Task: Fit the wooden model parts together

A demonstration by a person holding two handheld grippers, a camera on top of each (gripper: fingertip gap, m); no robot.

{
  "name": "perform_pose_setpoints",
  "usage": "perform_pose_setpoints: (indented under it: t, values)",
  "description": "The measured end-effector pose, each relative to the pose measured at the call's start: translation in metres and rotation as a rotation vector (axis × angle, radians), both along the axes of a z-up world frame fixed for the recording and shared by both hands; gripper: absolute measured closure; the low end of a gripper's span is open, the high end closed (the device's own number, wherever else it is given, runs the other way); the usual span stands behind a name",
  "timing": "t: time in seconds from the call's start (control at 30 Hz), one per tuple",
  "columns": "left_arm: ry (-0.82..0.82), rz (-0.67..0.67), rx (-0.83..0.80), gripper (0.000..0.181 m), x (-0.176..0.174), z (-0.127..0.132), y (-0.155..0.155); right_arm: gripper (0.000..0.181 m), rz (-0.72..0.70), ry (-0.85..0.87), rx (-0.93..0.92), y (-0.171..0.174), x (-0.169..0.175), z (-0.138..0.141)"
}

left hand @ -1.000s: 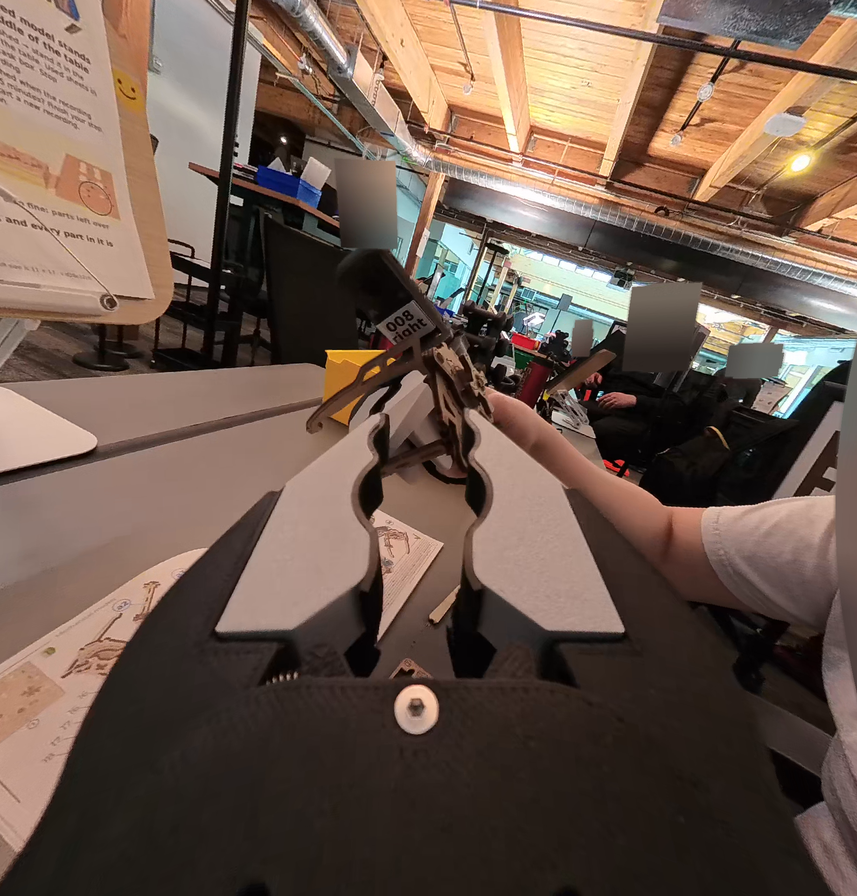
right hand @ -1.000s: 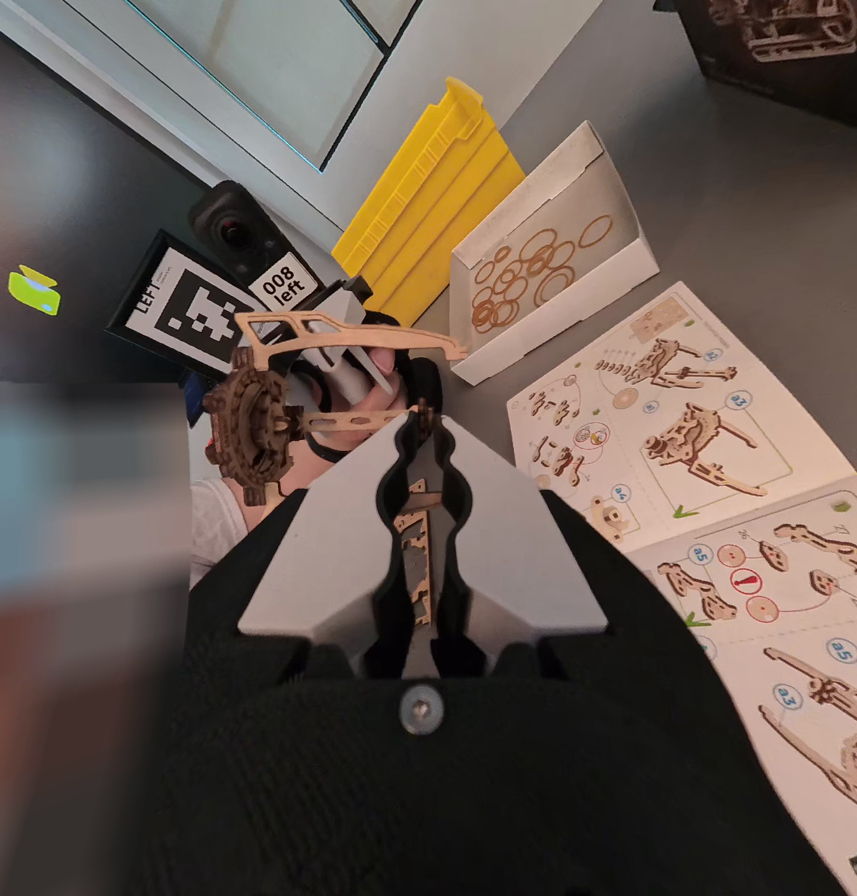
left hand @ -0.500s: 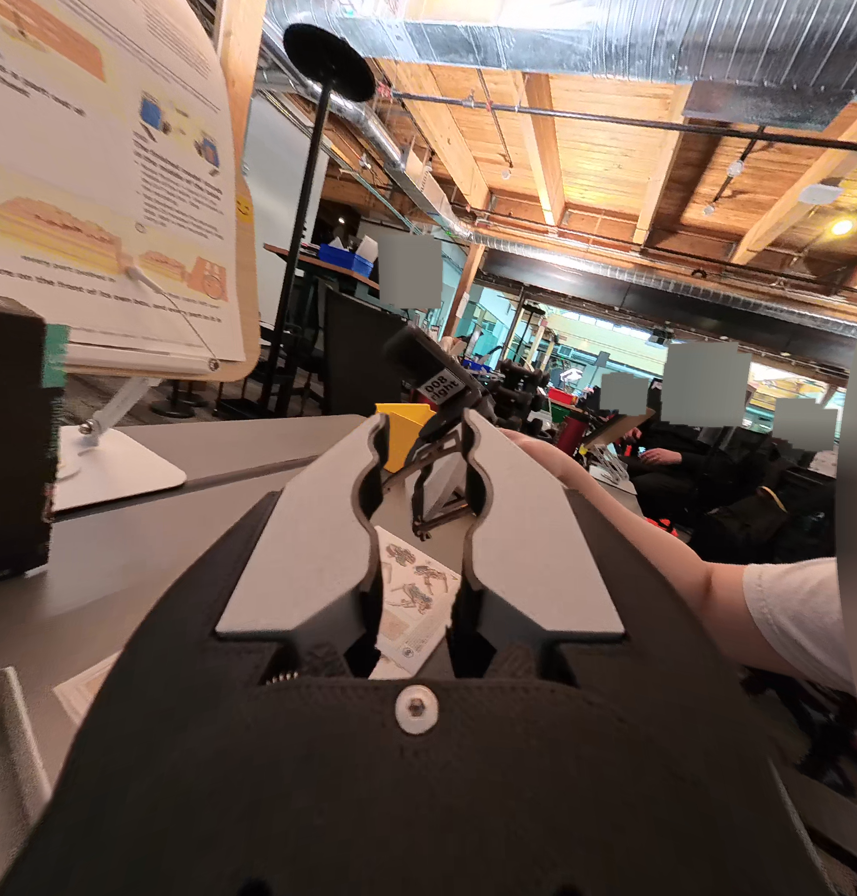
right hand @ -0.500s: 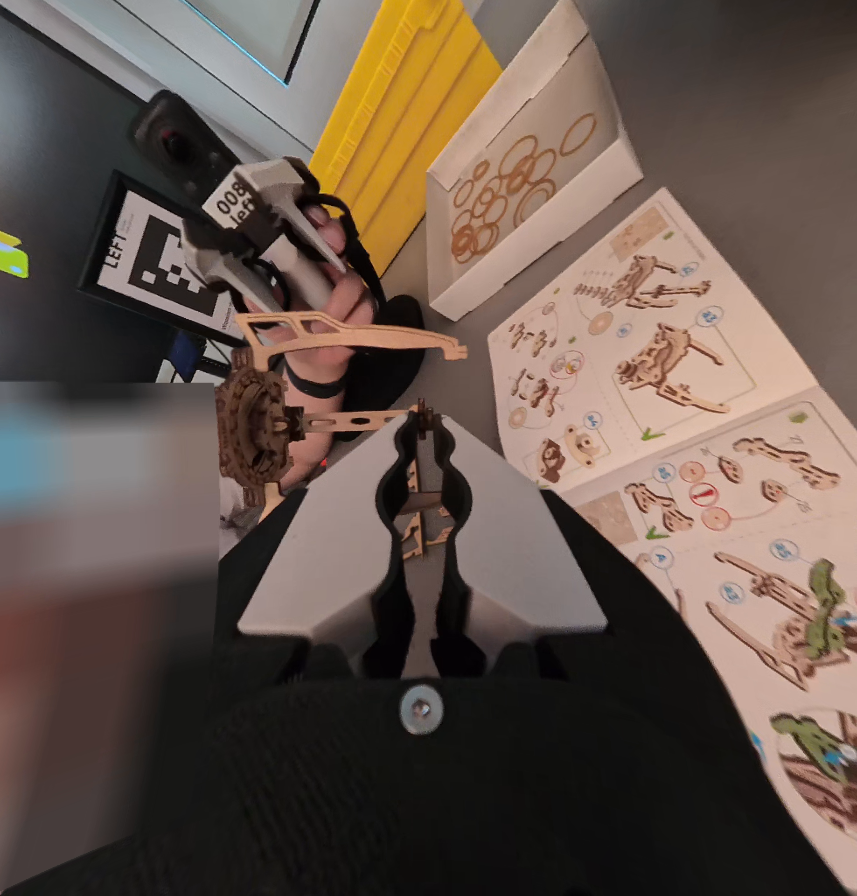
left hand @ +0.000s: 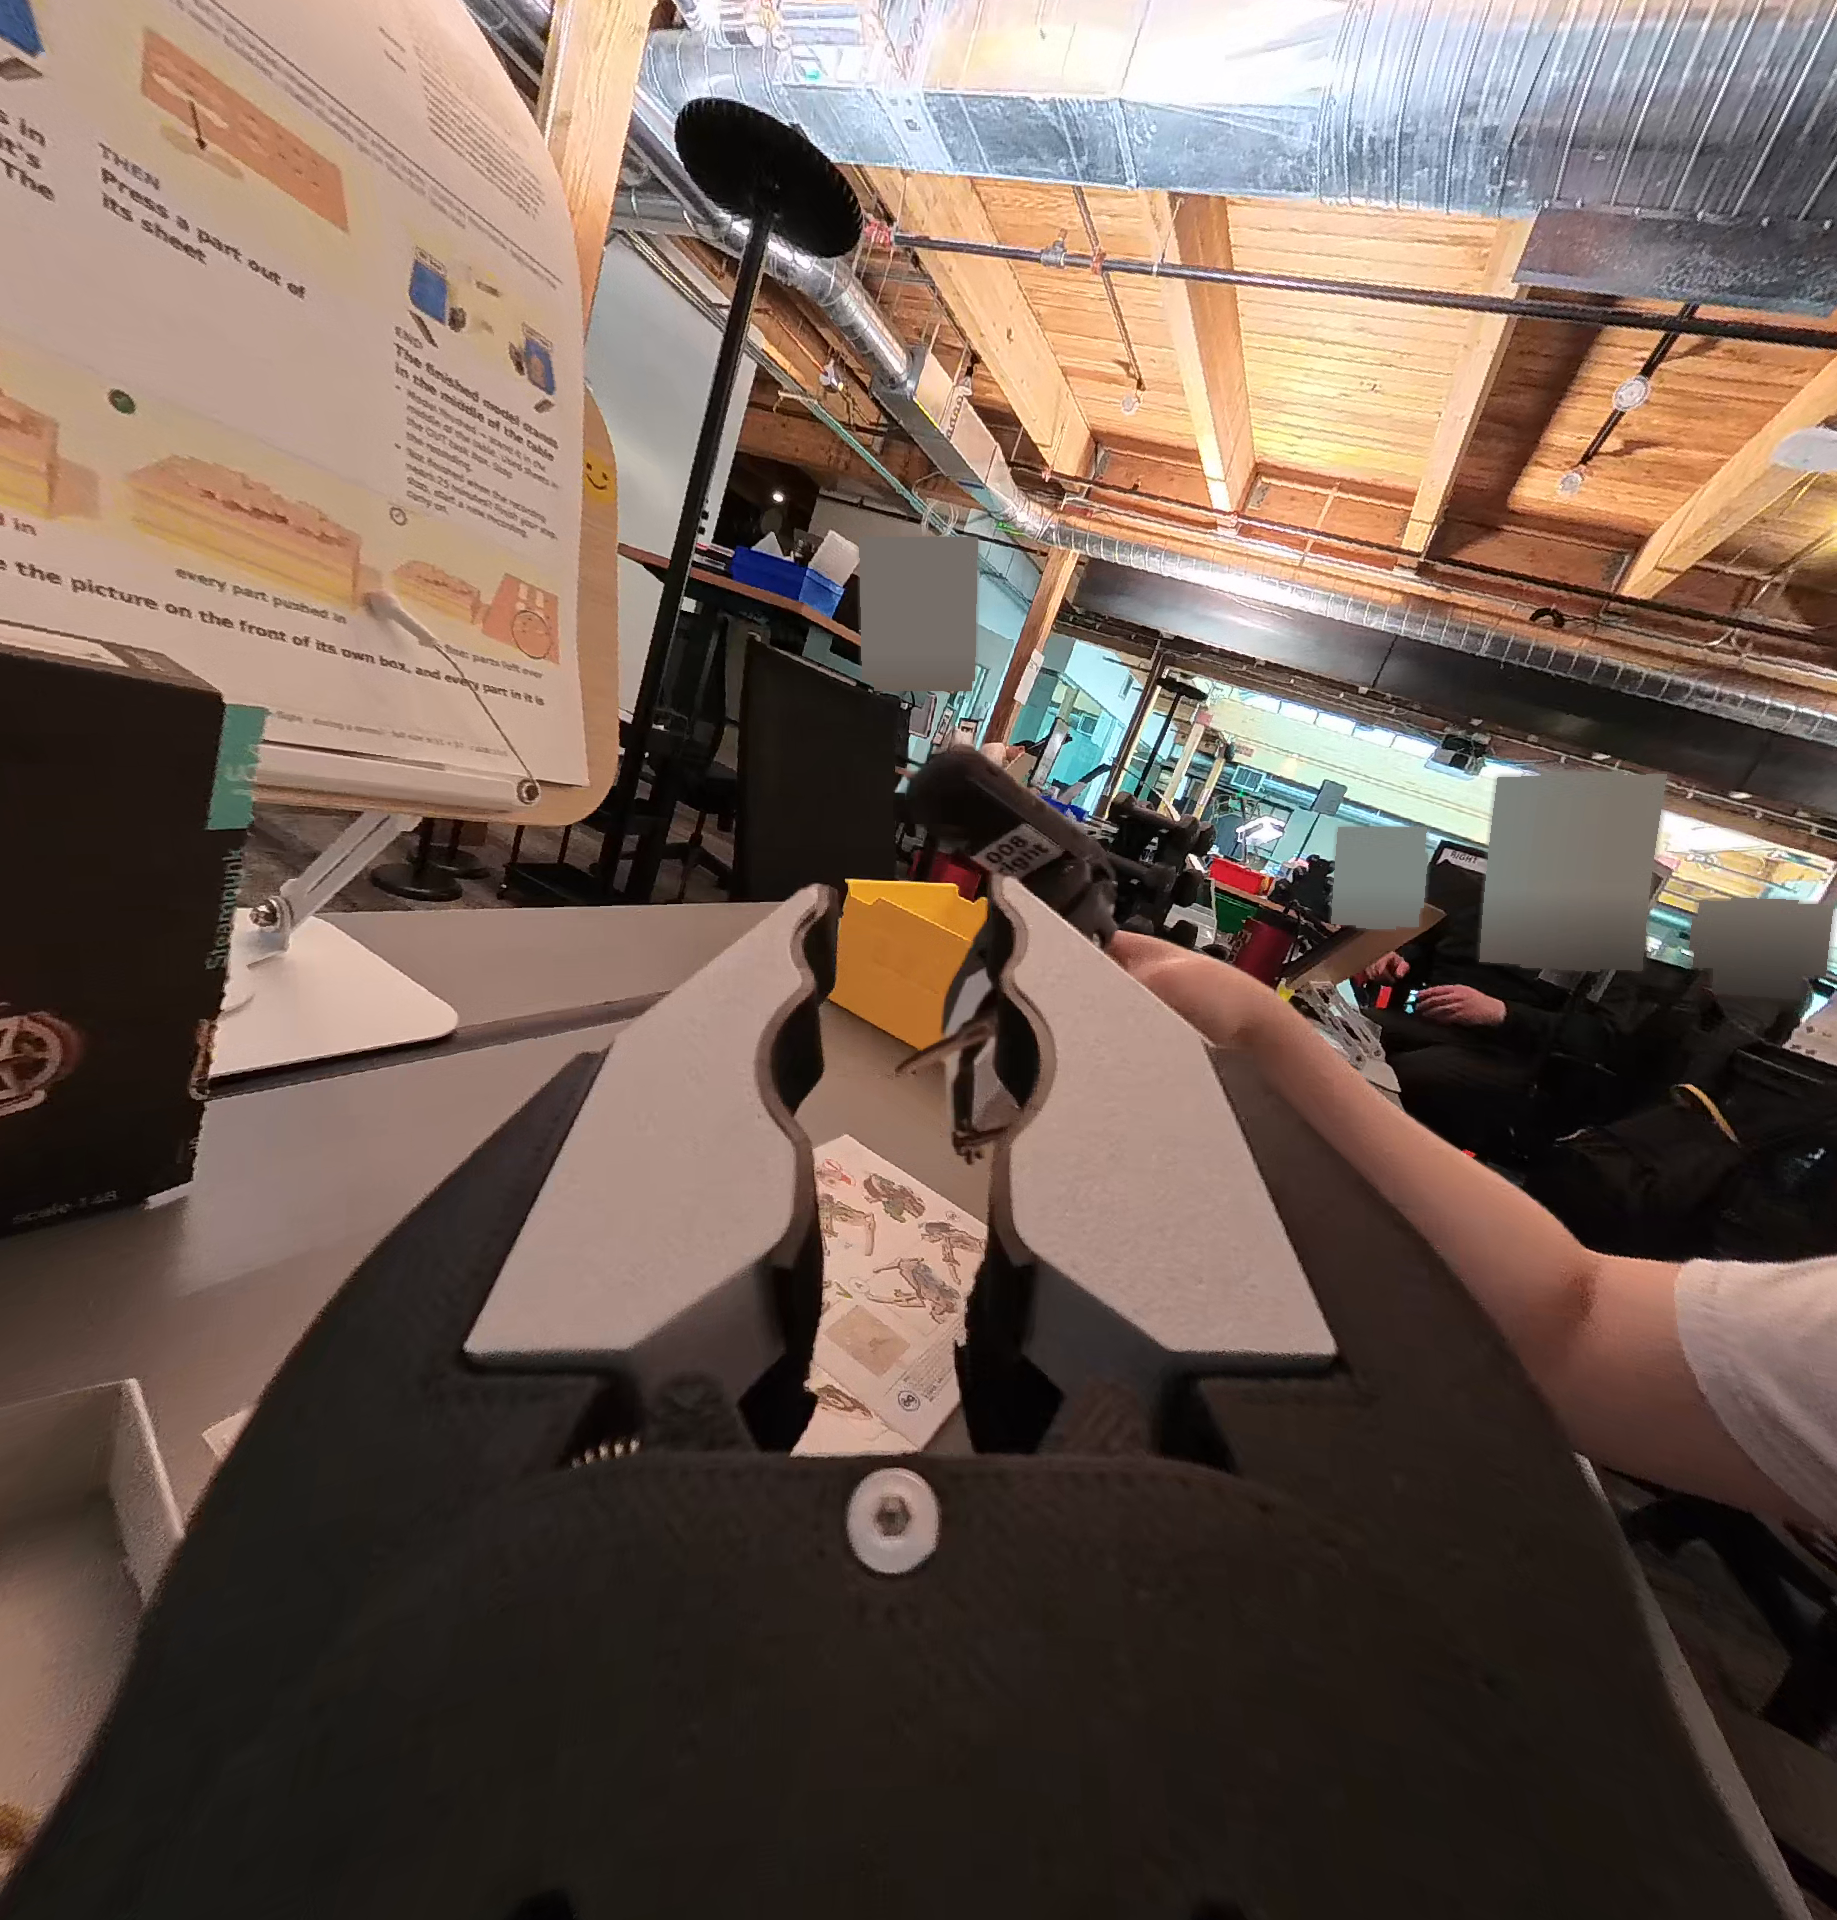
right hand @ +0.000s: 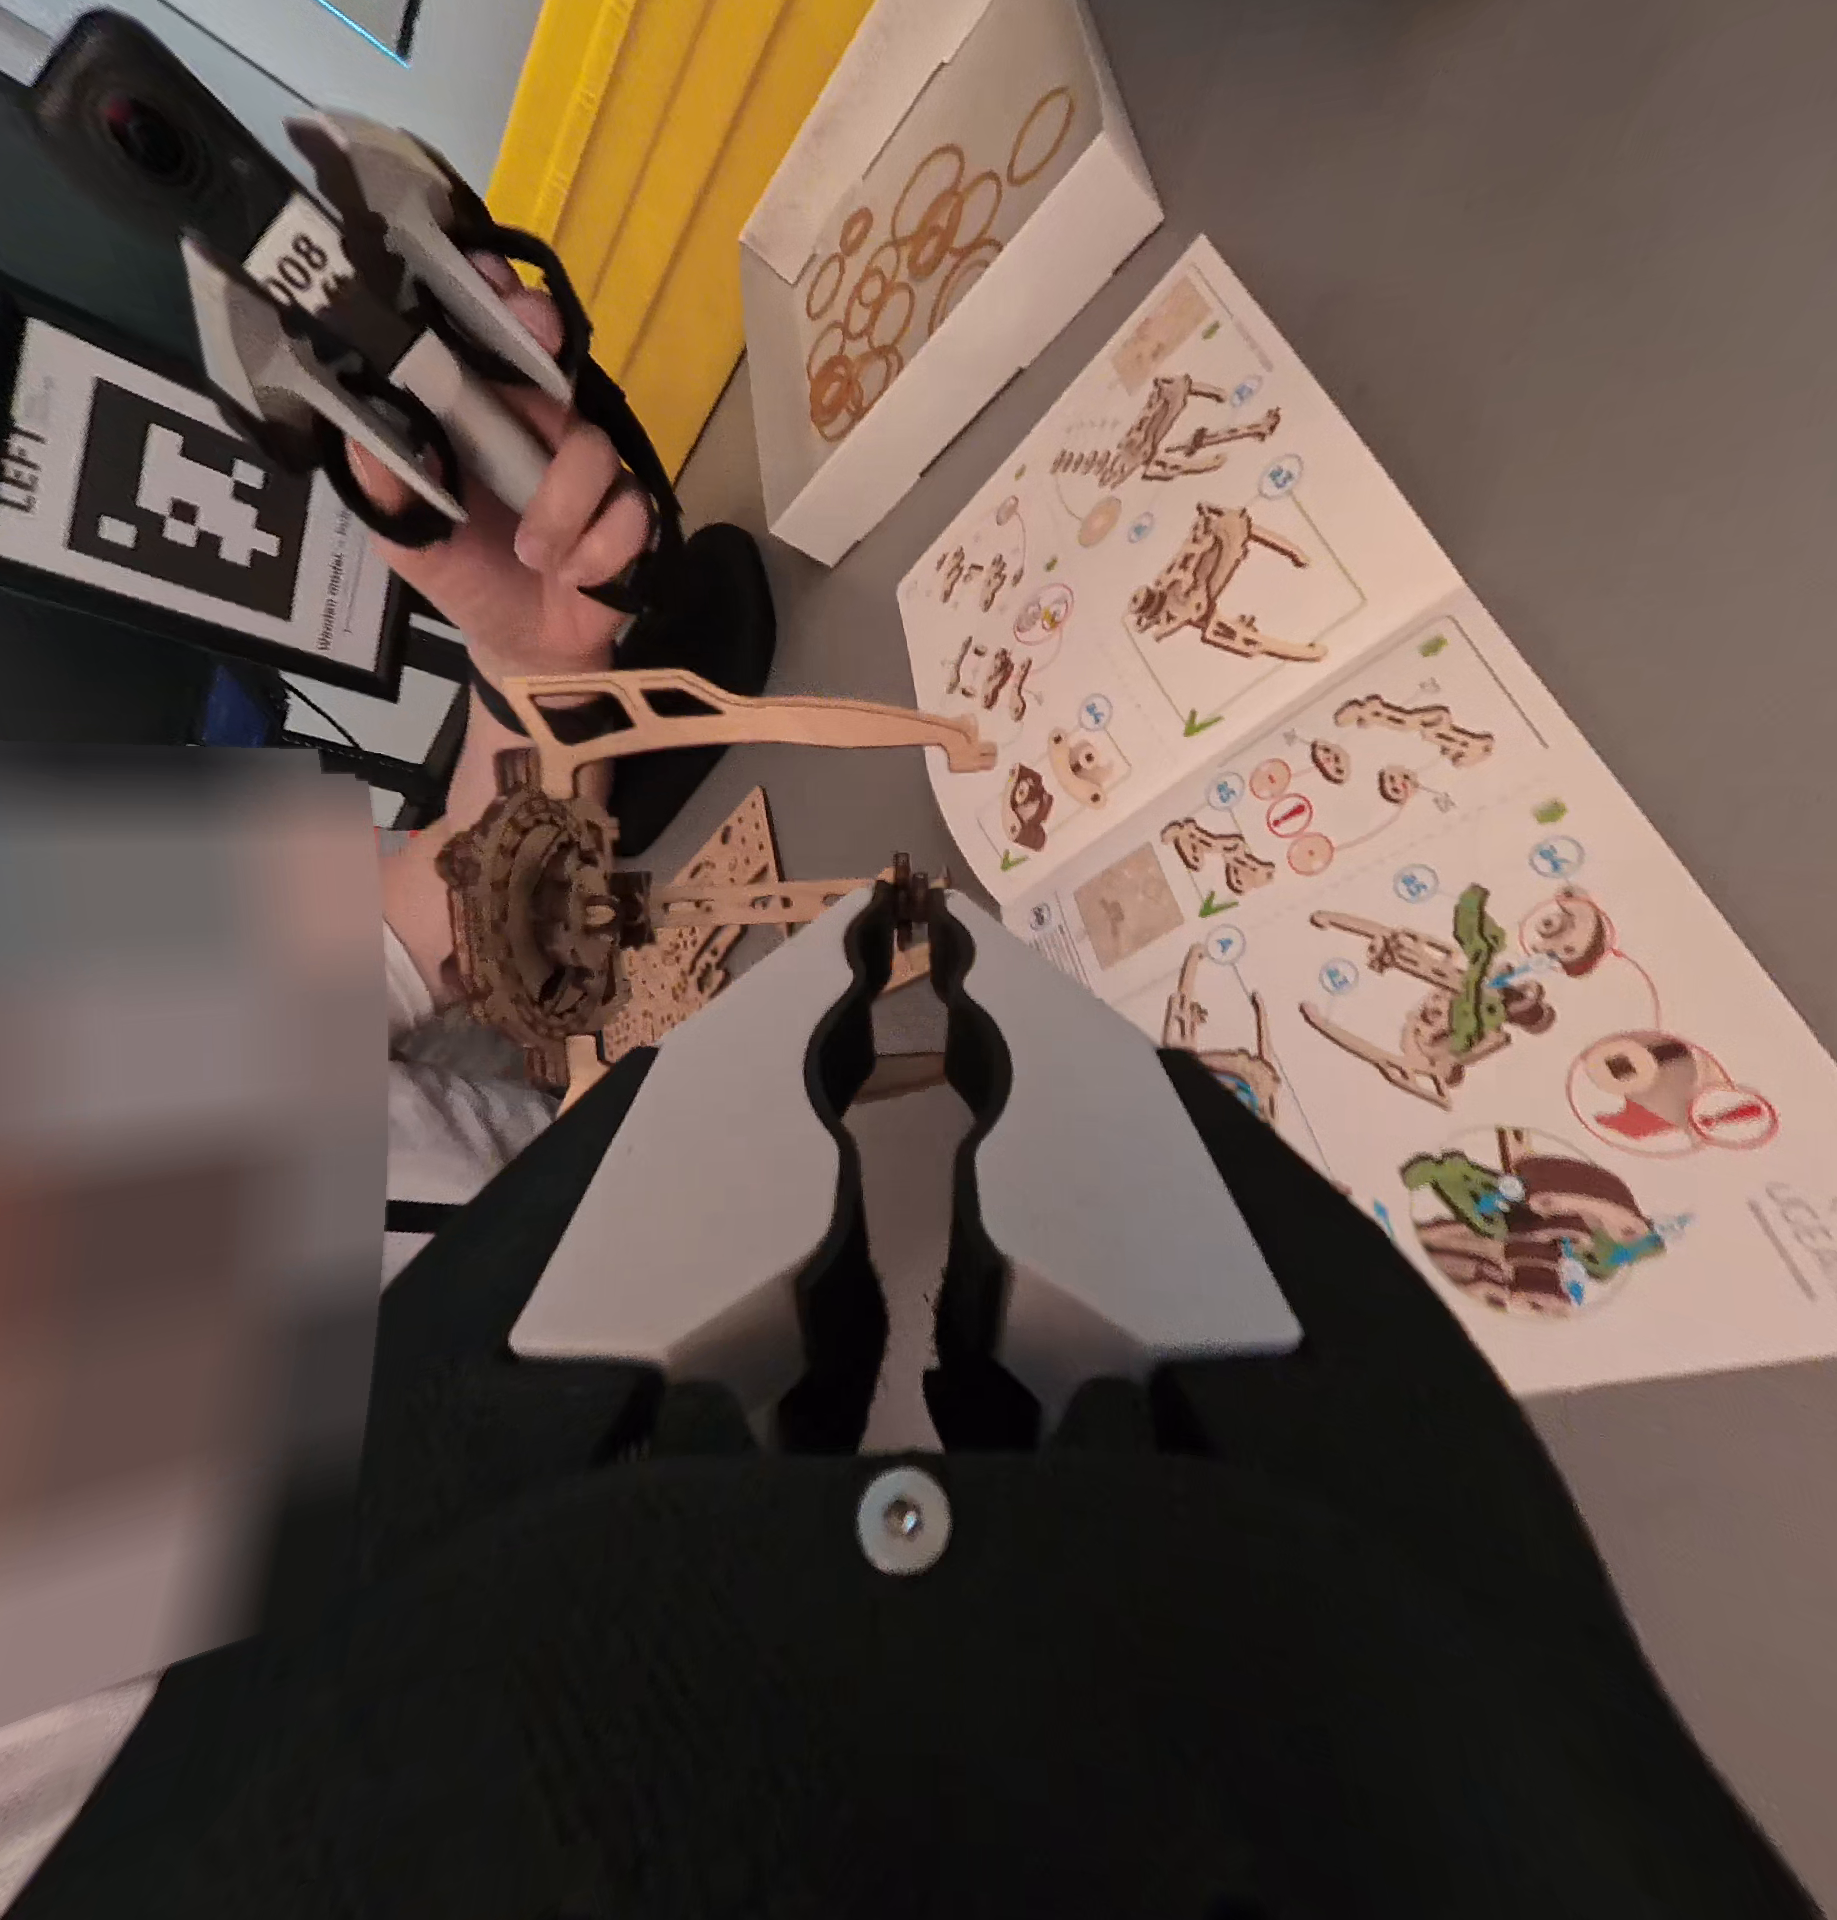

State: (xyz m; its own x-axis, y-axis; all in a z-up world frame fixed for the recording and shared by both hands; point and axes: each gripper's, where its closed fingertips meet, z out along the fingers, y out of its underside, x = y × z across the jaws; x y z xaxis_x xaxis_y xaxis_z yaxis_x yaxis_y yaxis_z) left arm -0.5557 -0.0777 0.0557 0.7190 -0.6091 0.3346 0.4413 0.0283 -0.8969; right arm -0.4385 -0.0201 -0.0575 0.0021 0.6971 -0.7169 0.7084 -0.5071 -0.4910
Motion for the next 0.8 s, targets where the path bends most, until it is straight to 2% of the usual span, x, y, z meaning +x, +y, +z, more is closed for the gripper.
perform_pose_setpoints:
  t: [0.13, 0.3, 0.43, 0.6, 0.8]
  values:
    - [-0.036, -0.005, 0.003, 0.155, -0.005, 0.002, -0.001, 0.177, 0.018, -0.031, 0.064, -0.005, 0.025, -0.008]
    - [-0.044, -0.028, 0.006, 0.155, 0.0, 0.003, -0.002, 0.176, 0.01, -0.163, 0.197, -0.005, 0.071, -0.04]
    - [-0.015, -0.04, -0.005, 0.156, 0.008, -0.002, 0.0, 0.177, -0.028, -0.22, 0.276, 0.005, 0.097, -0.054]
    - [-0.011, -0.057, -0.021, 0.156, 0.012, -0.007, 0.003, 0.177, -0.014, -0.278, 0.407, 0.015, 0.119, -0.065]
    - [0.012, -0.084, -0.032, 0.156, 0.022, -0.01, 0.003, 0.177, -0.016, -0.317, 0.436, 0.02, 0.126, -0.075]
